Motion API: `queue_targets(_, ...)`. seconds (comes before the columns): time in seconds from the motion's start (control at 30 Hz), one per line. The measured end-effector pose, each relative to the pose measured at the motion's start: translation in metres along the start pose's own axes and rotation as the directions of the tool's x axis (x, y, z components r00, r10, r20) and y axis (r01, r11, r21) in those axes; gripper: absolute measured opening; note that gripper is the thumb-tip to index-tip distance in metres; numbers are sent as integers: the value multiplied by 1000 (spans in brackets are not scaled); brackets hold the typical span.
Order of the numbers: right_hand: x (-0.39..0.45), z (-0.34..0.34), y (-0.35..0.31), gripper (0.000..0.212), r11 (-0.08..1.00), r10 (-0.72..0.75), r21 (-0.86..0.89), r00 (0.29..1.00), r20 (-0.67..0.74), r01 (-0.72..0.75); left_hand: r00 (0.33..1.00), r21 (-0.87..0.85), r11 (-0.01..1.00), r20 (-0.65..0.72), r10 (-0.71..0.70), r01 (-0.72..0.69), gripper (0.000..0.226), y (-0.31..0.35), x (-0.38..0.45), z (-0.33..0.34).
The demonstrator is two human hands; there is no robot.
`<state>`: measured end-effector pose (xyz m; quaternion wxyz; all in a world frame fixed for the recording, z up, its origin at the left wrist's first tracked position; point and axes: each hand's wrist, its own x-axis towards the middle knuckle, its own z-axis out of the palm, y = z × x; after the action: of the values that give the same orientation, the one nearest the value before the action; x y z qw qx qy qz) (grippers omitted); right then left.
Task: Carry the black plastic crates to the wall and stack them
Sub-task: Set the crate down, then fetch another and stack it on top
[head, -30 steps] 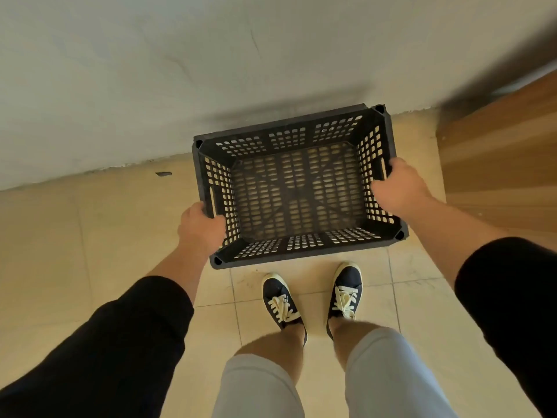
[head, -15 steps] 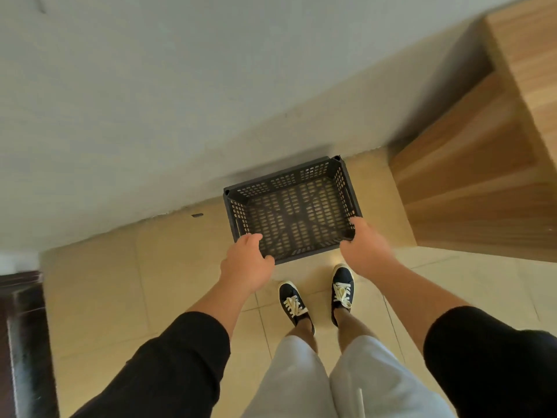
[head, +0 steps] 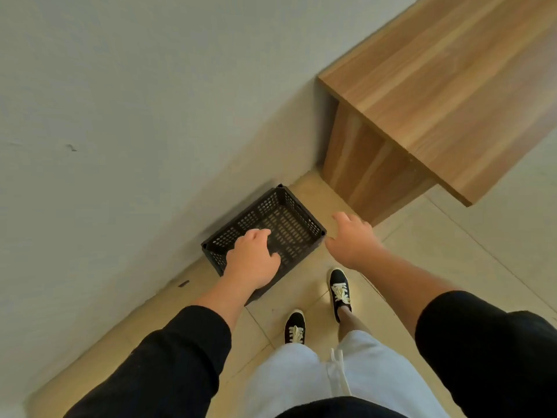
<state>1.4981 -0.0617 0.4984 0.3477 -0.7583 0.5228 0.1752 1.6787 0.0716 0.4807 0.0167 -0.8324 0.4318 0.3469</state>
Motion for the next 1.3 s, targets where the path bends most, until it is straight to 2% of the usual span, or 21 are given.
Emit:
queue_targets(0.13,-54,3,26,55,993,90,82,994,-59,-85,985,128,977,2,171,-170,65,33,-27,-7)
queue_targets(0.27,-104,-4,69,66,969,200,170,971,-129,-177,937,259,903,22,350,-343,63,87,-50,-4)
queue_targets(0.43,-160,-16,143,68,910,347,307,917,-195,-279,846,352,775,115,521,-525,64,177,-75,20)
queue_targets(0.67,-264,-13,276,66,782,542,483,812,-216,-393,702,418,582,238,671,-698,66,324,-141,87)
queue_targets(0.83,-354,3,379,66,645,685,610,703,-192,-461,613,447,447,358,704,-775,67,423,-210,169)
queue_targets(1.0,-441,23,473,68,431,836,745,535,-120,-508,504,447,297,470,725,-844,69,508,-274,240)
queue_targets(1.13,-490,41,531,69,252,910,836,413,-33,-487,409,431,175,542,734,-885,69,567,-310,285)
queue_targets(1.3,-523,56,592,68,107,949,886,313,45,-451,313,410,40,626,714,-911,68,635,-334,343)
